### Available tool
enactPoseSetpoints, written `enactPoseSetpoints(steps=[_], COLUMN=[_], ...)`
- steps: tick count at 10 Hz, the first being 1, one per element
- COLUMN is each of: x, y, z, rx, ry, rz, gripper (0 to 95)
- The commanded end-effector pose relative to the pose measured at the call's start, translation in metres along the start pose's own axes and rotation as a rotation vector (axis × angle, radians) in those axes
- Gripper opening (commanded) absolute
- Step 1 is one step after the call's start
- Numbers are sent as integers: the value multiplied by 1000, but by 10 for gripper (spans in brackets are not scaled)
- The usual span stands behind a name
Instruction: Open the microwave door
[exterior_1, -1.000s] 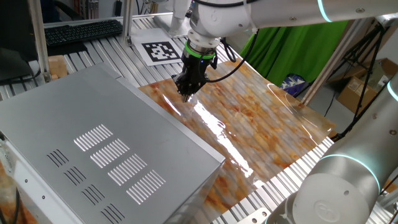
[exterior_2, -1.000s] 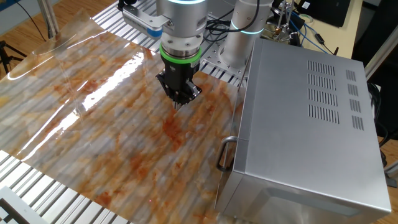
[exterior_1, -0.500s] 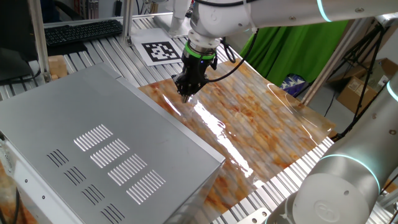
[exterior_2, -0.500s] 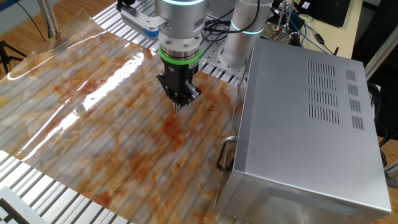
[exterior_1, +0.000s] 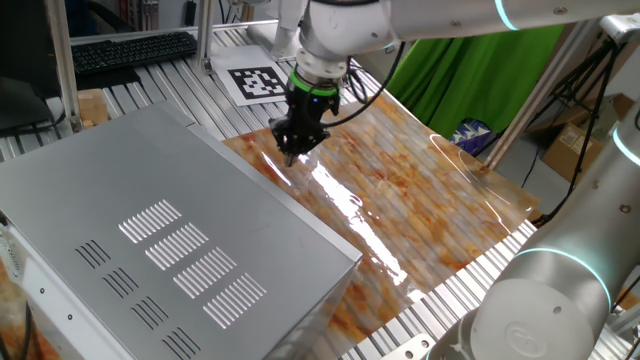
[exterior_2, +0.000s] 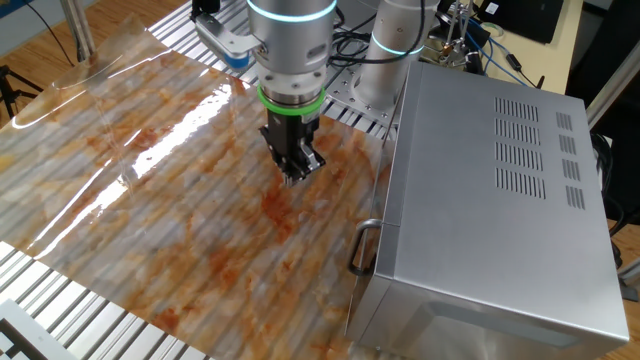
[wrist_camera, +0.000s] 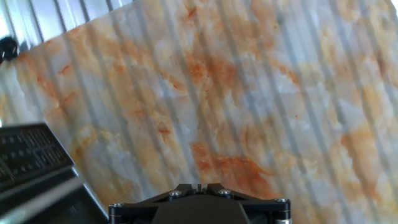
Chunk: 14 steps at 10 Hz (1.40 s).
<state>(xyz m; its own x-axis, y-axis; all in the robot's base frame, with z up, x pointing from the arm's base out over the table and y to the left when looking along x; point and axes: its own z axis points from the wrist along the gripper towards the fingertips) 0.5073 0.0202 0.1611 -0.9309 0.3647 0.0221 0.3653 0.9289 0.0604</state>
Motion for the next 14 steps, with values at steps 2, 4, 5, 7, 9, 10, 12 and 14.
enactPoseSetpoints(steps=[2,4,5,7,9,10,12,14], x=[-3,-6,-7,-6,-6,-6,-4,-3], y=[19,30,33,39,47,50,53,55], z=[-5,-6,-7,-7,-8,-9,-10,-9], rx=[5,6,6,5,5,6,6,5], ry=[-2,-2,-2,-2,-3,-3,2,2], rz=[102,158,177,214,247,261,281,290], gripper=[0,0,0,0,0,0,0,0])
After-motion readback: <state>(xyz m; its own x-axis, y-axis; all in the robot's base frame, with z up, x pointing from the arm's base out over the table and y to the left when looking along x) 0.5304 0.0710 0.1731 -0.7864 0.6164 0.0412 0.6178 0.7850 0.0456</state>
